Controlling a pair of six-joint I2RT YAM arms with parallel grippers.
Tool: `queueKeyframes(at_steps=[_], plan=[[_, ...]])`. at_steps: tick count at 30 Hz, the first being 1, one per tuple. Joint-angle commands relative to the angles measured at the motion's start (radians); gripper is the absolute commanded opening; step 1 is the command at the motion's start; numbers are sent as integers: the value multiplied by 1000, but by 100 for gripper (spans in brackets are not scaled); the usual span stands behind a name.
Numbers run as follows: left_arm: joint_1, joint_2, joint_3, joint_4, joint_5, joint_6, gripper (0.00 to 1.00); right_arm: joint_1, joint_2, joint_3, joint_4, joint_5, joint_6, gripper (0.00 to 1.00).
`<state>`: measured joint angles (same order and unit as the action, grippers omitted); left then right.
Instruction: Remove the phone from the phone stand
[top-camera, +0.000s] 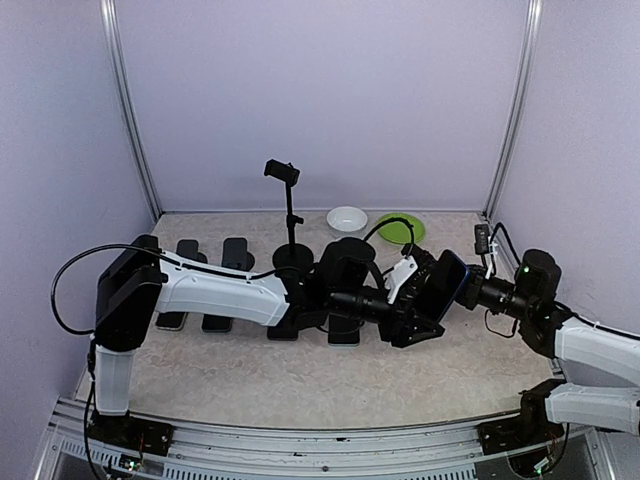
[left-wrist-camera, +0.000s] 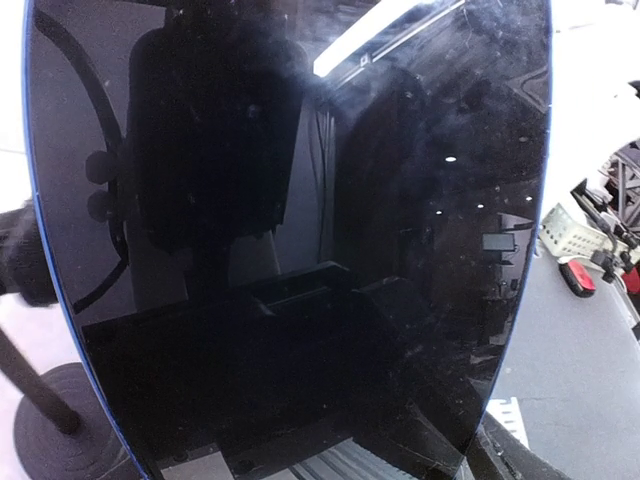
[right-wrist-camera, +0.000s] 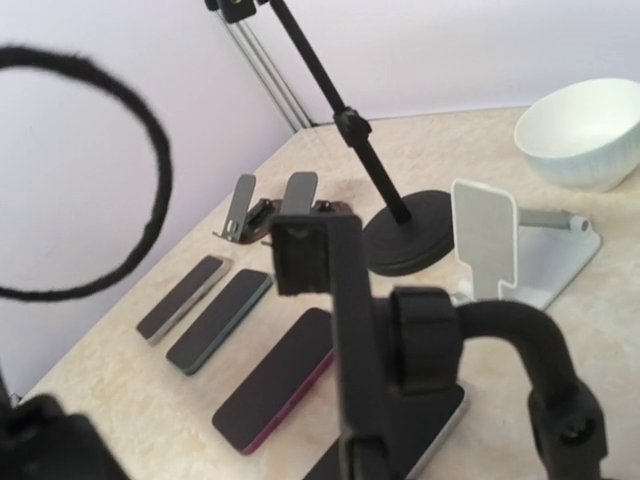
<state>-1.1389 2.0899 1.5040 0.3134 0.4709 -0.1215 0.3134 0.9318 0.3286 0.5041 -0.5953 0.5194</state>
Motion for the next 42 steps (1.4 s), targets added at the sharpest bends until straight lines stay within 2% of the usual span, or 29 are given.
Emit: queueKeyframes(at_steps=[1,8,18,29,36,42], plan=[[11,-108,-33,110,-37,5,19,-14,33,23,50,63,7,0],[61,-241,-185,171,-216,-10,19,-15,134,121,115,103,-36,0],[100,-331,-299,195,-343,-35,19,-31,383,265,275,108,-51,0],[105,-331,-334,211,-391,-59,19,-96,601,395,359,44,-50,0],[113,-328,-338,209,-399,-61,19,-109,682,475,358,13,-53,0],[122,-315,-334,207,-403,-68,19,-108,723,498,355,6,-129,0]])
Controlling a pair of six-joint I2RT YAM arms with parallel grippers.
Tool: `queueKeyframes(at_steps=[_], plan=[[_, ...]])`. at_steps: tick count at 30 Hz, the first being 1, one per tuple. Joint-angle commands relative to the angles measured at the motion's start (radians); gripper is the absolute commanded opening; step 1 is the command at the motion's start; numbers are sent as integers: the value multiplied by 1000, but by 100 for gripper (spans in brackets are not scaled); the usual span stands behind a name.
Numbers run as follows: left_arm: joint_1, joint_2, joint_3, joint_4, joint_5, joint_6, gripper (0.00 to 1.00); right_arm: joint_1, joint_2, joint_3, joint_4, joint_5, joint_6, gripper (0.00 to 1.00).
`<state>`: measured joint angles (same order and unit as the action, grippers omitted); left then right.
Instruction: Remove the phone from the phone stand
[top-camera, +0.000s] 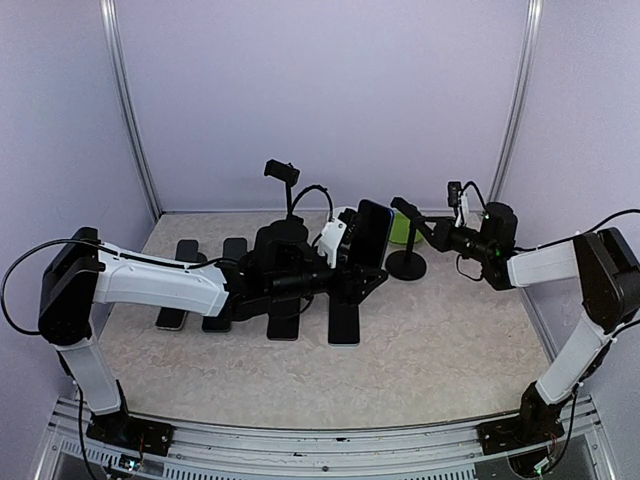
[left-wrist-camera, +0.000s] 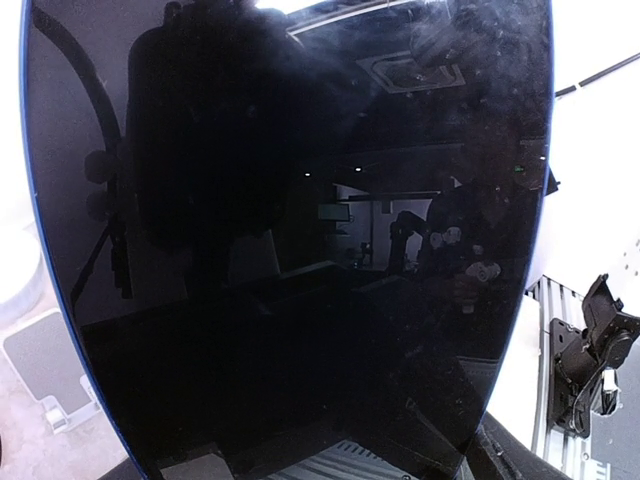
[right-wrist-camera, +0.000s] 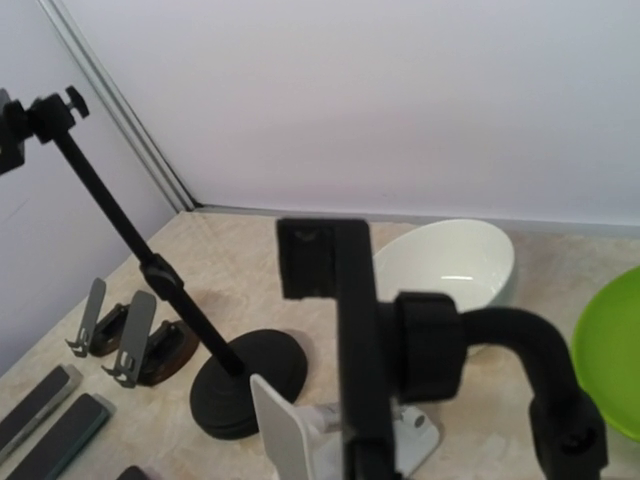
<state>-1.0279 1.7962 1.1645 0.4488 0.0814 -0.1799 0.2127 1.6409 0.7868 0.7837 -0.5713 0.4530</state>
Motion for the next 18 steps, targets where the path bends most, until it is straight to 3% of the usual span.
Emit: queueKeyframes(at_steps=[1,3,6,9,13,18], plan=[[12,-19,9,70,-15,-10,19,-7,20,42,70,-19,-68,0],[12,-14,11,68,-21,-12,19,-8,27,45,60,-25,-75,10],[12,-7,16,64,-37,-16,19,-8,11,33,51,-20,-72,38],[14,4,21,56,-46,-21,19,-7,-24,25,15,-12,-78,58],[14,17,26,57,-60,-31,20,-9,-84,12,-44,-18,-96,75],[13,29,25,65,-103,-45,19,-5,-192,-34,-92,-25,-91,82]])
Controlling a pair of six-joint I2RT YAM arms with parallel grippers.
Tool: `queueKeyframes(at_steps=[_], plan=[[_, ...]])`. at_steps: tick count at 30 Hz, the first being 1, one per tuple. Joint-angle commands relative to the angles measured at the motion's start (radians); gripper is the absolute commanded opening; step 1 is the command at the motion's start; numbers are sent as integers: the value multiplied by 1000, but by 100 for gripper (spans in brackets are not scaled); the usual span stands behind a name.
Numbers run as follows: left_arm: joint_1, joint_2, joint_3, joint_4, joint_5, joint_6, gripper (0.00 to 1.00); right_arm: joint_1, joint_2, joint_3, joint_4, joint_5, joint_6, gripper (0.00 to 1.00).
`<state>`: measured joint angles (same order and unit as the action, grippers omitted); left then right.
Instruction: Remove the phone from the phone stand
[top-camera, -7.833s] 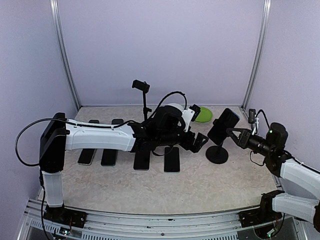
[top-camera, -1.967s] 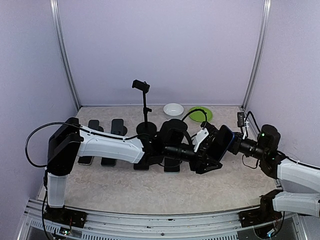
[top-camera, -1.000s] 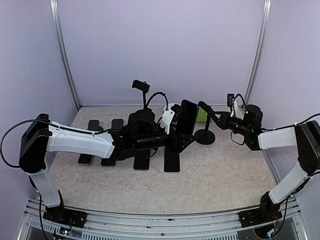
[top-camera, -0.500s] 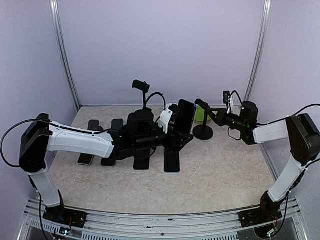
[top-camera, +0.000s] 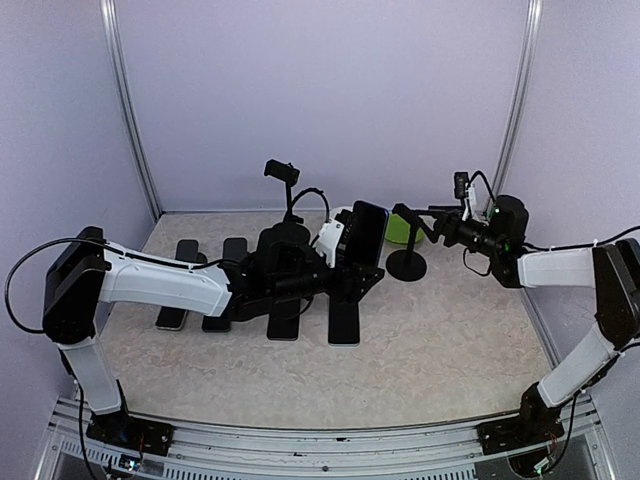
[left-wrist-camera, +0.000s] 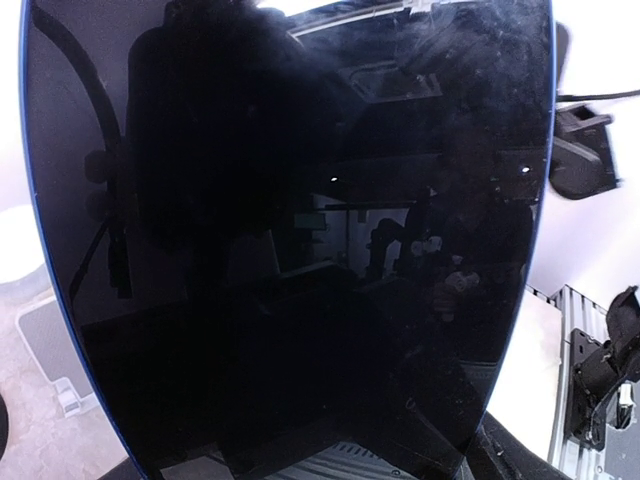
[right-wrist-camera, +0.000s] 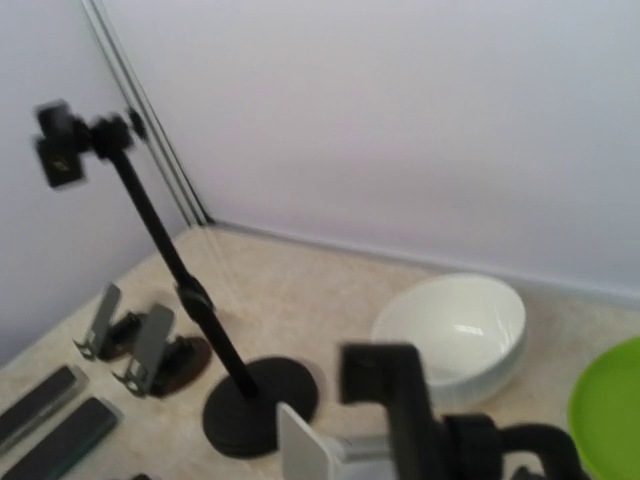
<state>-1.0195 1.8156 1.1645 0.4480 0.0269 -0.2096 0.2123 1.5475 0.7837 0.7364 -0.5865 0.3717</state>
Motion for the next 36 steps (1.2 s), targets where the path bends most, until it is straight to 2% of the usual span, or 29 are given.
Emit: queueKeyframes(at_steps=[1,9,17,25,31,36], plan=[[4,12,26,66,-60,-16,19,-2,-122,-39,-61,-12,-8,82],[-13,37,47,71,-141,-19,20,112,-306,-120,-185,-32,26,82],[-56,70,95,54,-180,-13,20,272,-404,-216,-172,-5,80,76],[-82,89,128,41,-195,-3,20,358,-436,-275,-136,46,116,62],[-99,98,143,31,-208,19,20,391,-384,-291,-70,95,148,49],[-111,102,152,14,-241,41,20,401,-350,-297,-16,133,194,32]])
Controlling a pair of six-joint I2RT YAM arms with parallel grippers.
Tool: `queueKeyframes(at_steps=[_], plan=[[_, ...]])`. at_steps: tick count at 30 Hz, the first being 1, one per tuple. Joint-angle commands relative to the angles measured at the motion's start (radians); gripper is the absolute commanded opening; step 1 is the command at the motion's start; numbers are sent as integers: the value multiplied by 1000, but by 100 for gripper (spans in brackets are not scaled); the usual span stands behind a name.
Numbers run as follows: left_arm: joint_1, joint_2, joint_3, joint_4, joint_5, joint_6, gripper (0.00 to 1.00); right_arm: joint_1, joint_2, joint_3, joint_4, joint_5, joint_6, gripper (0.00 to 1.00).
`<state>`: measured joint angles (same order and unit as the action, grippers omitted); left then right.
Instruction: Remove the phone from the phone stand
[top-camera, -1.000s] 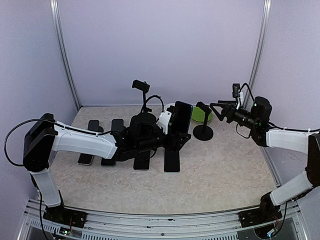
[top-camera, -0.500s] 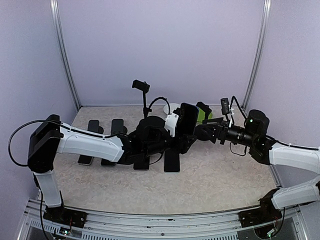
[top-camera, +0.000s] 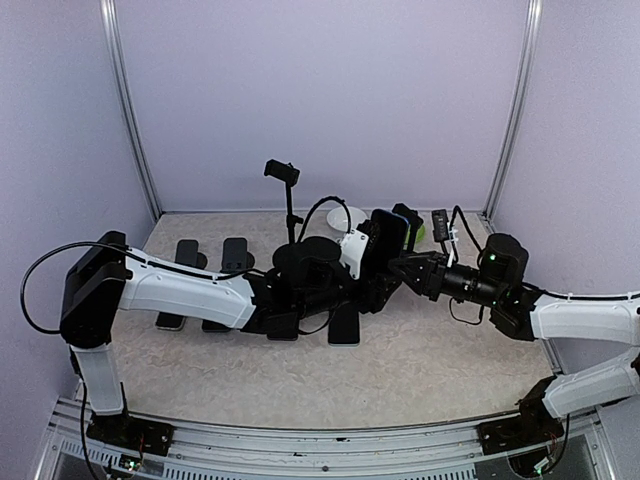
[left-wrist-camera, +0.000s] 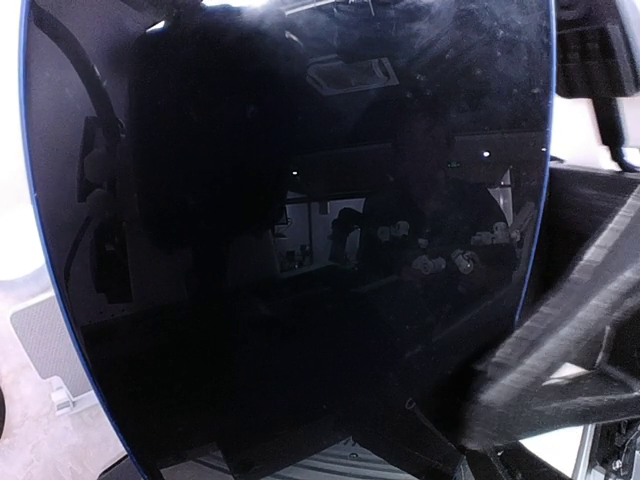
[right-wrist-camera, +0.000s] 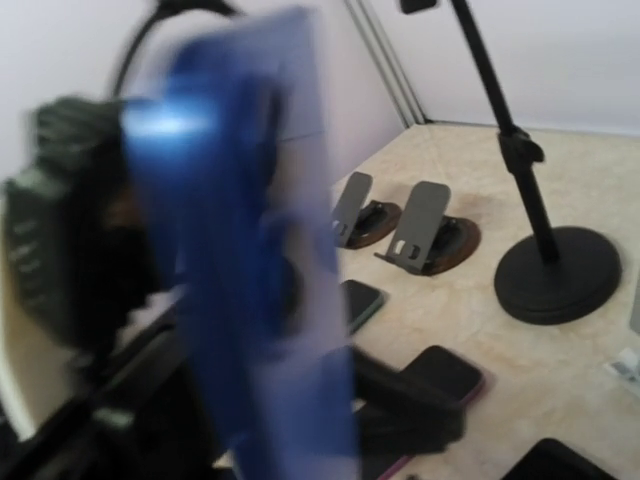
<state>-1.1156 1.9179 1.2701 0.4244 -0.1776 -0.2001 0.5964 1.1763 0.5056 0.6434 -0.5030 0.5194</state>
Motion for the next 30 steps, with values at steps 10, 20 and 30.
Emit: queueKeyframes(at_steps=[10,20,30], plan=[[-16,-10,43,-8,-15,48,54,12,0,10,-40,80,59,0],[-18,-113,-92,16,-2,61,99,-109,-30,63,-225,-66,99,0],[-4,-155,-152,5,-48,43,99,-283,5,76,-579,-269,12,0]])
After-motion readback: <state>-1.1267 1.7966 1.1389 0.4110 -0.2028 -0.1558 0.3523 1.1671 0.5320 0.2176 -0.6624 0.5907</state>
